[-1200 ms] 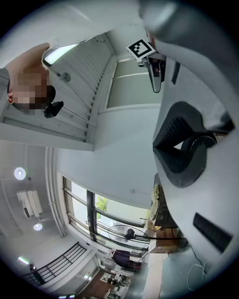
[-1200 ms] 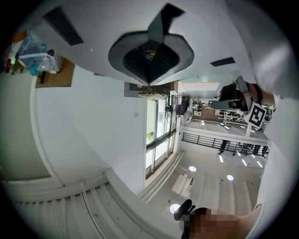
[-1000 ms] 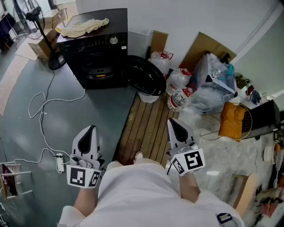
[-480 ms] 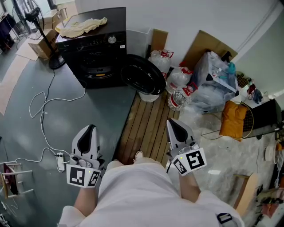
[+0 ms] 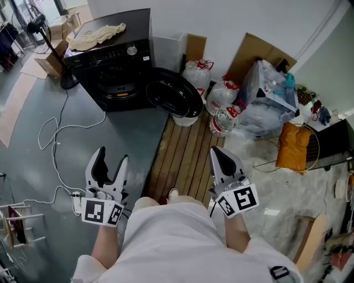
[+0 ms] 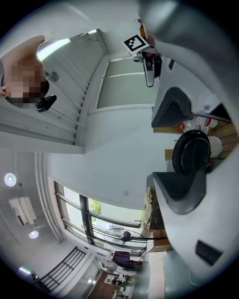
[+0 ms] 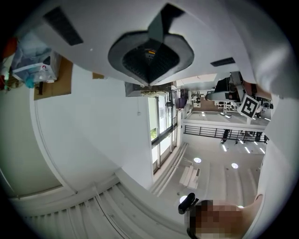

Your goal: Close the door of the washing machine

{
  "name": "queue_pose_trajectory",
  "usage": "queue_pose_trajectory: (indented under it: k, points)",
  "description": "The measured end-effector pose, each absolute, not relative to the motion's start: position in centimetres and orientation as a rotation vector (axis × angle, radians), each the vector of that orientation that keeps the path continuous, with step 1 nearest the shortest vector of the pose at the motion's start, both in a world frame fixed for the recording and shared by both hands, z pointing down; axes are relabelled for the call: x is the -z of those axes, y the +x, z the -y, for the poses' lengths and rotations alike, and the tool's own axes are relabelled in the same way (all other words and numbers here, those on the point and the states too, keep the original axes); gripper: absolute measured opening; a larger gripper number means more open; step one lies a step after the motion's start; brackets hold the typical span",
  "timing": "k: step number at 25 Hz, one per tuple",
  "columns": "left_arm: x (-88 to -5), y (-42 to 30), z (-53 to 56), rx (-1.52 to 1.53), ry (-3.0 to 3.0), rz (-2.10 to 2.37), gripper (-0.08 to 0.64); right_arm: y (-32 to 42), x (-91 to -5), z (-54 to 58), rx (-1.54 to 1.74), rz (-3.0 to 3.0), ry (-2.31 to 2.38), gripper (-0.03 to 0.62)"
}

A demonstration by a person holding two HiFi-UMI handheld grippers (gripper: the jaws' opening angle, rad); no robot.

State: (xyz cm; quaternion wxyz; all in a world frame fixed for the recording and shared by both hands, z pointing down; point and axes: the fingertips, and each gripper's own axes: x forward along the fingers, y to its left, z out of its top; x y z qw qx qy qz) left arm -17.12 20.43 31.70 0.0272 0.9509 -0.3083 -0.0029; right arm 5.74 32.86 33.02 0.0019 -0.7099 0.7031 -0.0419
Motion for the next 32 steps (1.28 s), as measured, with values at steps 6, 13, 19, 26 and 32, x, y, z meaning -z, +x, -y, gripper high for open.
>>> queue_pose_trajectory:
  k: [6, 13, 19, 26, 32]
  points:
    - [-32.2, -14.9, -20.0, -0.063, 2.948, 0.933, 0.338, 8.6, -34.2, -33.1, 0.169, -2.157, -2.232, -0.003]
    - [-33.5, -13.1, -16.5, -0.098, 2.915, 0.905, 0.344, 10.2, -34.6, -30.9, 0.202, -2.133, -2.269, -0.003]
    - [-36.6, -7.9, -10.7, -0.066, 2.870, 0.787, 0.344, 14.0, -35.7, -27.6, 0.253, -2.068, -2.407, -0.003]
    - [-38.4, -3.9, -0.4, -0.028, 2.807, 0.755, 0.344, 16.4, -34.0, -17.3, 0.246, -2.114, -2.464, -0.003]
    - [-40.2, -1.5, 5.6, -0.035, 2.774, 0.714, 0.344, 16.8, -33.4, -12.3, 0.253, -2.104, -2.499, -0.003]
